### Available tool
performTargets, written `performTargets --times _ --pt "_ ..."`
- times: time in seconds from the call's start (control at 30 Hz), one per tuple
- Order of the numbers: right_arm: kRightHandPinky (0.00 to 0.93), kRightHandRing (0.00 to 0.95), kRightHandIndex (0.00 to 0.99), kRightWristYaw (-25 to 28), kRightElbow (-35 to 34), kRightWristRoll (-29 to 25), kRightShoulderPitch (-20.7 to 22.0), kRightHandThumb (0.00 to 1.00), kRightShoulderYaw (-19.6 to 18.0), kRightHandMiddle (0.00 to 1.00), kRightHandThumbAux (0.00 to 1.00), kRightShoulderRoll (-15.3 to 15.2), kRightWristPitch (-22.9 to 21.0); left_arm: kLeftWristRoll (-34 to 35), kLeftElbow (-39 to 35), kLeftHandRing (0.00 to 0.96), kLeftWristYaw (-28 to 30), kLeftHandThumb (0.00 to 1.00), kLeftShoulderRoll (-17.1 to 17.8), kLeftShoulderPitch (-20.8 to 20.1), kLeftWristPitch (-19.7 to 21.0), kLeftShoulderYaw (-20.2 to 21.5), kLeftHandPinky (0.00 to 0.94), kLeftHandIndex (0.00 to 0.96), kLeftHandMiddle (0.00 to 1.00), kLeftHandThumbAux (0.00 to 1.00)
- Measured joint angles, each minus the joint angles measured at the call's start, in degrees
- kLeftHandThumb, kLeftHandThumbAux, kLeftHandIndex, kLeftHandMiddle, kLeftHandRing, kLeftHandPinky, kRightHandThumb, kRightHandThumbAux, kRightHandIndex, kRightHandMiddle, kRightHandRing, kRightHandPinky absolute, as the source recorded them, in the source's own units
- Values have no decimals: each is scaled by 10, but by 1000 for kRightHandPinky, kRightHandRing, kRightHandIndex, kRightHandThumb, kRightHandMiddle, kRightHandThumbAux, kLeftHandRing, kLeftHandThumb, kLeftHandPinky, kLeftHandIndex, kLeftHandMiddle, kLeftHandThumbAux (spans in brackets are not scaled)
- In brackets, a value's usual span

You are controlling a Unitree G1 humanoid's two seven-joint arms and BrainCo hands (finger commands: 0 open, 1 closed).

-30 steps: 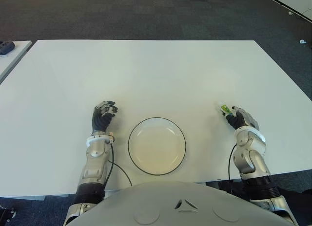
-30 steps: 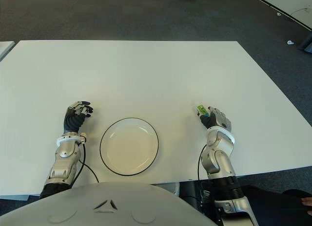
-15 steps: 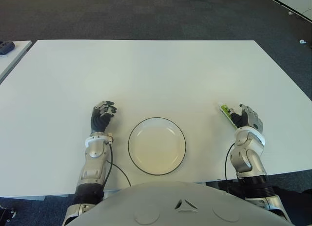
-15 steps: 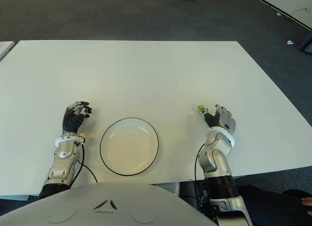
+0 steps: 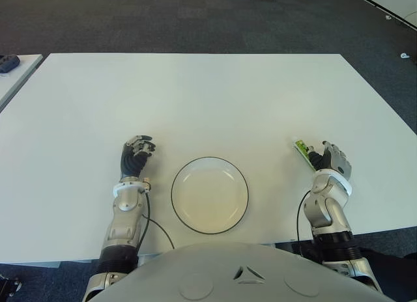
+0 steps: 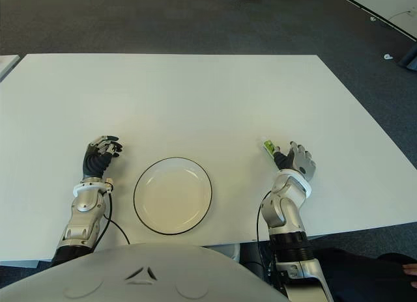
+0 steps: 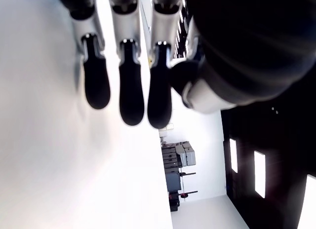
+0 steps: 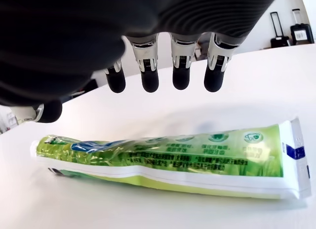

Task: Put the toothpaste on the table into the plate.

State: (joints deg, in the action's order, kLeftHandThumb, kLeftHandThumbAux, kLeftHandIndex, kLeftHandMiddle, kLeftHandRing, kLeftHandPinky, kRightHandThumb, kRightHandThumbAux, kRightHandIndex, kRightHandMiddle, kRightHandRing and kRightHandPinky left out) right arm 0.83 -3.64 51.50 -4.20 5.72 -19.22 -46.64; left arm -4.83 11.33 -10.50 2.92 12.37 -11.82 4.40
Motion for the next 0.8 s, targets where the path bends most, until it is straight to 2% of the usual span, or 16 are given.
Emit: performTargets --times 0.33,0.8 --pt "0 0 0 9 11 0 0 533 9 0 115 -4 0 5 2 531 0 705 0 0 -4 4 520 429 533 719" --pt "0 0 0 54 19 -3 0 543 38 0 110 -38 20 5 7 534 0 705 -2 0 -18 10 513 430 536 718"
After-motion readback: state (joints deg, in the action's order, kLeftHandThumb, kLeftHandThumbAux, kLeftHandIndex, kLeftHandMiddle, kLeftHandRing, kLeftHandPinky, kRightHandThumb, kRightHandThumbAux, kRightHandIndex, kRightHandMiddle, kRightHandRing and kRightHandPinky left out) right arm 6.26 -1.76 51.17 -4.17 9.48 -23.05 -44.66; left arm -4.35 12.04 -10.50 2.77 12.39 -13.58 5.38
